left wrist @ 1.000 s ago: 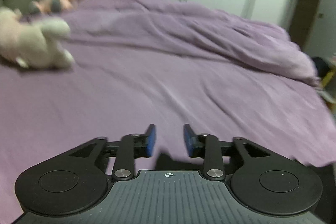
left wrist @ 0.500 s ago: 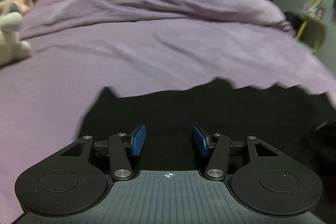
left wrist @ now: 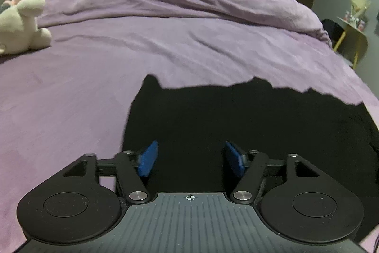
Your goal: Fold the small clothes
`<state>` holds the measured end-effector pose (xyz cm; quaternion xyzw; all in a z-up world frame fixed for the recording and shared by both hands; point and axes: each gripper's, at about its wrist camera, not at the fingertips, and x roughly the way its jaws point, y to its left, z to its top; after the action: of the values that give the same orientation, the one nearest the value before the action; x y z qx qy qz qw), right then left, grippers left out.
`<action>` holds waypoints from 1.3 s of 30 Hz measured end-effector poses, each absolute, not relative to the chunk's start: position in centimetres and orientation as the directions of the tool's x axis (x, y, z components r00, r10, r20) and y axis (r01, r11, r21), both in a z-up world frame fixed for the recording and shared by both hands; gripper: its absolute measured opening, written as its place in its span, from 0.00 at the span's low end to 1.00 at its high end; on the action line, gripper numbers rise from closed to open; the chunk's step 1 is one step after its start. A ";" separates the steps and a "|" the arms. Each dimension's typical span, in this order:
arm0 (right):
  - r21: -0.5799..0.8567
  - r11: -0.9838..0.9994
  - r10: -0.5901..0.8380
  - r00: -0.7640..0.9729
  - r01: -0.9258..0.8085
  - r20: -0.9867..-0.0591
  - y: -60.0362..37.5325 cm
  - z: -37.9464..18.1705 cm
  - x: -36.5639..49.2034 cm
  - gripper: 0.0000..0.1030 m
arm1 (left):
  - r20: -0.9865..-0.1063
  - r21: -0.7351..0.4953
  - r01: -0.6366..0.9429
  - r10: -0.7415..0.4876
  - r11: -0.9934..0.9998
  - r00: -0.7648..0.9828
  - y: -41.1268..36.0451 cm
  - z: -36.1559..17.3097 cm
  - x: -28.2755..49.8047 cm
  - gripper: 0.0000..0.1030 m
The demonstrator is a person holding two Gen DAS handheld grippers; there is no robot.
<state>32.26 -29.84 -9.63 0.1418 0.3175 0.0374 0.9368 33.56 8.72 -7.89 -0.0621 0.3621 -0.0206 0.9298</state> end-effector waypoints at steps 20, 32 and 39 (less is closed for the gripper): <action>0.257 0.962 0.246 0.685 -0.088 -0.686 -20.9 -6.2 27.2 0.31 | -0.684 -0.506 -0.139 -0.299 0.851 0.665 16.9 -8.3 26.3 0.82; 0.001 0.974 0.162 0.690 -0.227 -0.705 -11.5 -6.7 29.4 0.29 | -0.693 -0.450 -0.117 -0.263 0.886 0.671 15.1 -8.9 28.5 0.72; -0.079 0.968 0.122 0.724 -0.237 -0.679 -9.6 -6.8 30.9 0.29 | -0.681 -0.478 -0.107 -0.290 0.872 0.672 15.4 -9.2 28.7 0.62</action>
<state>30.87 -9.60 -6.80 -0.0804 0.3584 0.0972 0.9250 28.70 15.44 -9.23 -0.2475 0.4014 -0.0520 0.8803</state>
